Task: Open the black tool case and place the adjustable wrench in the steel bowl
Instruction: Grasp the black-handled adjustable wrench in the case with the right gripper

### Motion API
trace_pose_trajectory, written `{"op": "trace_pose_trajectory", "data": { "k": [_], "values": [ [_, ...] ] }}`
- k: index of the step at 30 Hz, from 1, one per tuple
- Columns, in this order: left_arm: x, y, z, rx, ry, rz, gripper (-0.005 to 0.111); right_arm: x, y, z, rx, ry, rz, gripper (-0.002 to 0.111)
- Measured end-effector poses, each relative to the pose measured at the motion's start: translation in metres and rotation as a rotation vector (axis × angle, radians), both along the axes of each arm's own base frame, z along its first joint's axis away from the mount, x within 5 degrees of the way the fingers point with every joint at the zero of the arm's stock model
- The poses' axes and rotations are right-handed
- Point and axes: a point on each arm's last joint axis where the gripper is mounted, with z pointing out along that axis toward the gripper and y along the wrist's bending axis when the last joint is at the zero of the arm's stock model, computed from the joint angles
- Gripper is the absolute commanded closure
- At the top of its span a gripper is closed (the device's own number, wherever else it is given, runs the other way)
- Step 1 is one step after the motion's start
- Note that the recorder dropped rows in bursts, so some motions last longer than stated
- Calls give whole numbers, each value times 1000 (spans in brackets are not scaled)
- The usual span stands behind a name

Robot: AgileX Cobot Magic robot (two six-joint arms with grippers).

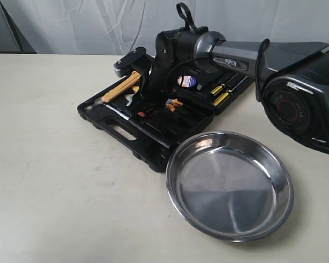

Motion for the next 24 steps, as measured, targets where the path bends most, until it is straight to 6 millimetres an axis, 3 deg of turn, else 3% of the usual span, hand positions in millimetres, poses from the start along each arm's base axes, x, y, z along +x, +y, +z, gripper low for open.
{"op": "trace_pose_trajectory", "data": {
  "k": [14, 15, 17, 18, 24],
  "values": [
    [0, 0, 0, 0, 0, 0, 106, -3, -2, -7, -15, 68, -66, 61],
    [0, 0, 0, 0, 0, 0, 106, -3, -2, -7, -17, 67, -65, 64],
    [0, 0, 0, 0, 0, 0, 106, -3, -2, -7, -18, 67, -66, 86],
    [0, 0, 0, 0, 0, 0, 106, -4, -2, -7, -19, 69, -66, 106],
    [0, 0, 0, 0, 0, 0, 106, -6, 2, -6, -22, 65, -57, 108]
  ]
}}
